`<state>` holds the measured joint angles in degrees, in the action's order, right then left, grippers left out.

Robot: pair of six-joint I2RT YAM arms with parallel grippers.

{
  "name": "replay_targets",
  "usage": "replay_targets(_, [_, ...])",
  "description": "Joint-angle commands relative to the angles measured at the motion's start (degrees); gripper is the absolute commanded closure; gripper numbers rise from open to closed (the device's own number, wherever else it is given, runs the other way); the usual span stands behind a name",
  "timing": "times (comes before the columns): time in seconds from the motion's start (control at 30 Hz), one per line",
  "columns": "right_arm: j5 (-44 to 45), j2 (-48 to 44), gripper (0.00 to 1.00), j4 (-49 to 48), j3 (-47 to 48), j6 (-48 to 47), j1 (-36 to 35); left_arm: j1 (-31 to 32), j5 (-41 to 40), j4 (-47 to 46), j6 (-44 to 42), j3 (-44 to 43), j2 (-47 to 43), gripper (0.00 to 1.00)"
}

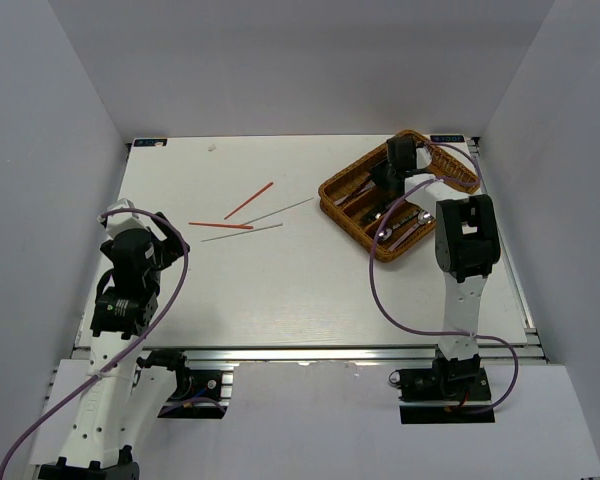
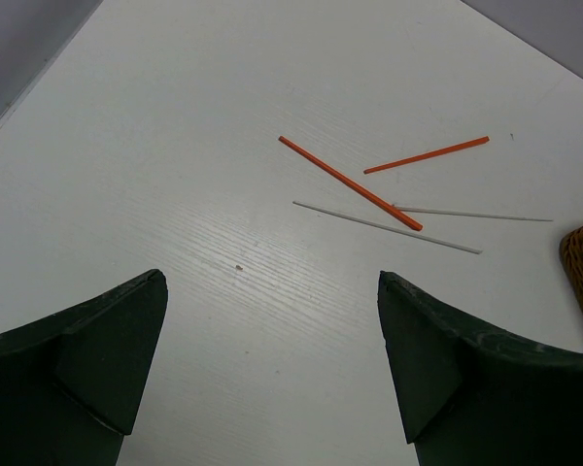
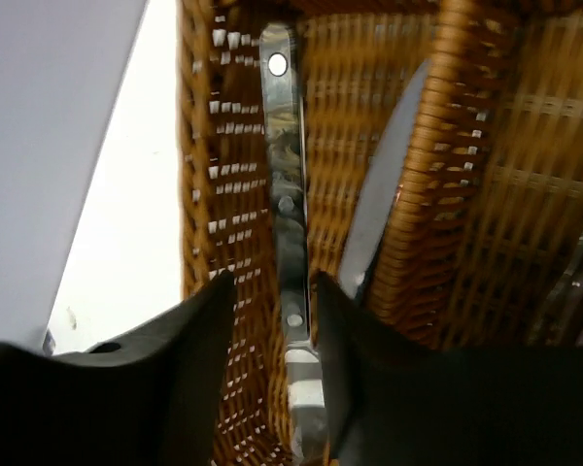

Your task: Sort the eating utensils into containers

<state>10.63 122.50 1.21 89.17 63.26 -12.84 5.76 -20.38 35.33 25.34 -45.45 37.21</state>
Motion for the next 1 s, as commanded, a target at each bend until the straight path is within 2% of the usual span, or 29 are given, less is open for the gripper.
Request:
replay_targets(0.0, [0.4,-1.6,0.53,-2.6,1.4,0.4,-0.1,0.3,-0.1,-1.0,-0.6,0.1,-0.4,0.02])
replay_targets(0.03, [0.5,-1.7,0.47,-2.2,1.9,-0.1,-0.1,0.3,-0.1,-1.0,-0.6,0.1,-0.5,0.02])
replay_targets(0.13, [0.9,-2.9,0.38,-1.4,3.5,-0.9,0.0,0.4,-0.1,-1.1,-0.6,0.1,-0.6,0.02])
replay_targets(0.23, [1.2,-5.7,0.34,-1.3,4.0,-3.5,-0.4,0.4,-0.2,-1.0,-0.6,0.1,-0.6,0.02])
replay_targets(0.3, [3.1,-8.3,0.32,-1.3,4.8,-10.3,-2.4,0.4,-0.4,-1.1,-0.6,0.2,-0.9,0.02])
replay_targets(0.33, [3.8,-9.0,0.21,-1.3,6.6,-13.9,-3.5,0.4,-0.4,-1.0,-0.5,0.2,-0.9,0.02])
replay_targets(0.37, [4.6,-9.7,0.13,-1.3,7.8,-22.1,-6.1,0.4,-0.6,-1.0,-0.5,0.1,-0.7,0.02])
replay_targets(0.4, [5.4,-10.1,0.11,-1.3,8.9,-27.0,-7.8,0.4,-1.1,-0.8,-0.4,0.1,-0.6,0.02])
replay_targets(0.47, [4.6,-9.9,0.11,-1.3,11.3,-35.9,-12.4,0.4,-1.8,-0.4,0.0,0.1,-0.3,0.02])
replay_targets(0.5, [1.4,-9.6,0.11,0.4,12.1,-43.7,-13.8,0.4,-2.5,-0.4,0.1,0.1,-0.2,0.02])
replay_targets(0.53, [-0.7,-9.4,0.11,0.7,12.5,-47.3,-15.1,0.4,-2.8,-0.3,0.1,0.0,-0.1,0.02])
replay_targets(0.57, [-4.4,-8.6,0.11,0.8,13.0,-51.6,-17.5,0.4,-3.1,-0.2,0.3,0.0,-0.1,0.02])
replay_targets(0.6, [-13.0,-8.1,0.11,1.5,13.3,-56.0,-18.8,0.4,-3.2,-0.1,0.4,0.1,-0.2,0.02])
replay_targets(0.63, [-17.0,-7.2,0.11,4.8,13.9,-65.3,-19.9,0.4,-3.5,-0.1,0.5,0.1,-0.1,0.02])
replay_targets(0.7, [-24.9,-3.7,0.11,10.4,17.5,-74.4,-23.4,0.3,-3.6,0.0,0.6,0.0,0.1,0.02])
replay_targets(0.73, [-27.3,-1.9,0.11,18.0,19.8,-82.0,-24.4,0.4,-3.7,0.0,0.6,0.0,0.2,0.02])
replay_targets(0.87, [-32.8,7.7,0.18,32.4,30.7,-94.8,-28.2,0.3,-3.6,0.0,0.6,0.0,0.2,0.02])
replay_targets(0.97, [-34.3,9.8,0.20,33.5,32.3,-97.3,-28.7,0.4,-3.6,0.0,0.6,0.2,0.4,0.02])
